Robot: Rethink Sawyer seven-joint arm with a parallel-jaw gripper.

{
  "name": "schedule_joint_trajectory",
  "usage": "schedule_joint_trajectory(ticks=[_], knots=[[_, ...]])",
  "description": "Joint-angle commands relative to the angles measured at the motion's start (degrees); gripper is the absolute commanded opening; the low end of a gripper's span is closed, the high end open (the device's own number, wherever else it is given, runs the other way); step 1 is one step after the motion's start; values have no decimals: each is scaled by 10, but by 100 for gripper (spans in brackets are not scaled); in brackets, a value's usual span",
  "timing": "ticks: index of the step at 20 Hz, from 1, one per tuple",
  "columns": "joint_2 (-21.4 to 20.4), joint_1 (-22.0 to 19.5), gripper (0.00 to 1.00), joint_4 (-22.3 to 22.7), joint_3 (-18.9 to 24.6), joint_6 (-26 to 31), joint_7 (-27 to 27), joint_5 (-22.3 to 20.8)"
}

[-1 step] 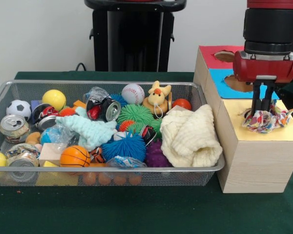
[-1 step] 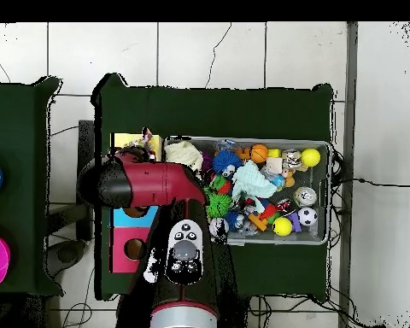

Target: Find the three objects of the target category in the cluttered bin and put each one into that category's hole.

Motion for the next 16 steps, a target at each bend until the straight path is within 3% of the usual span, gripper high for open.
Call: schedule_joint_trajectory(ticks=[1,10,16], knots=[[27,3,0,36,10,74,68,-7],[27,-1,0,44,4,105,74,2],[35,8,0,23,-22,136,81,-4]])
